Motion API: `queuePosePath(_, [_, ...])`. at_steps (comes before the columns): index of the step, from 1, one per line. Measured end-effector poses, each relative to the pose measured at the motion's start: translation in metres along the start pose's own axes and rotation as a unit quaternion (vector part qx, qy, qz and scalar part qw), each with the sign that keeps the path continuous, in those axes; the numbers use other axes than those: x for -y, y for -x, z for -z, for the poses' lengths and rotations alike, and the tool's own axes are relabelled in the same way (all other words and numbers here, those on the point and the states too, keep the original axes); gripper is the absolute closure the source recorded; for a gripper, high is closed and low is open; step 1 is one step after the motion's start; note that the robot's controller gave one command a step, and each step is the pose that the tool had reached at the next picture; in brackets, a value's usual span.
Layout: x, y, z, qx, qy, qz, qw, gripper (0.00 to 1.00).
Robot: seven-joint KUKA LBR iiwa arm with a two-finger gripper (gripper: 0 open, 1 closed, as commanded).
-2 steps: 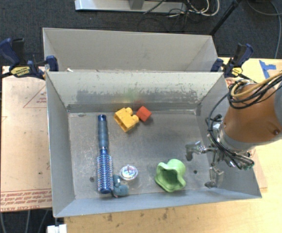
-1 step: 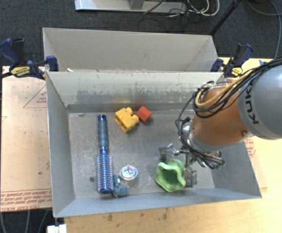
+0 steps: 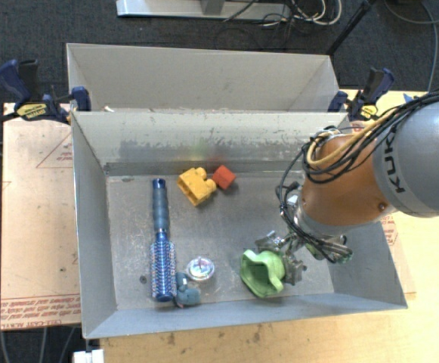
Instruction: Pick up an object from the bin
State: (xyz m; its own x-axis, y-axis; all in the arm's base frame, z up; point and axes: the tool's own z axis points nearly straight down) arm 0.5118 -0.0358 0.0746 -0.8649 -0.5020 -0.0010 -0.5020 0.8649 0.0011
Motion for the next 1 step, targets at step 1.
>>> queuePosePath(1, [-0.0105, 0.0351, 0.1464, 0.0049, -0.003, -0.008, 0.9999, 1.00])
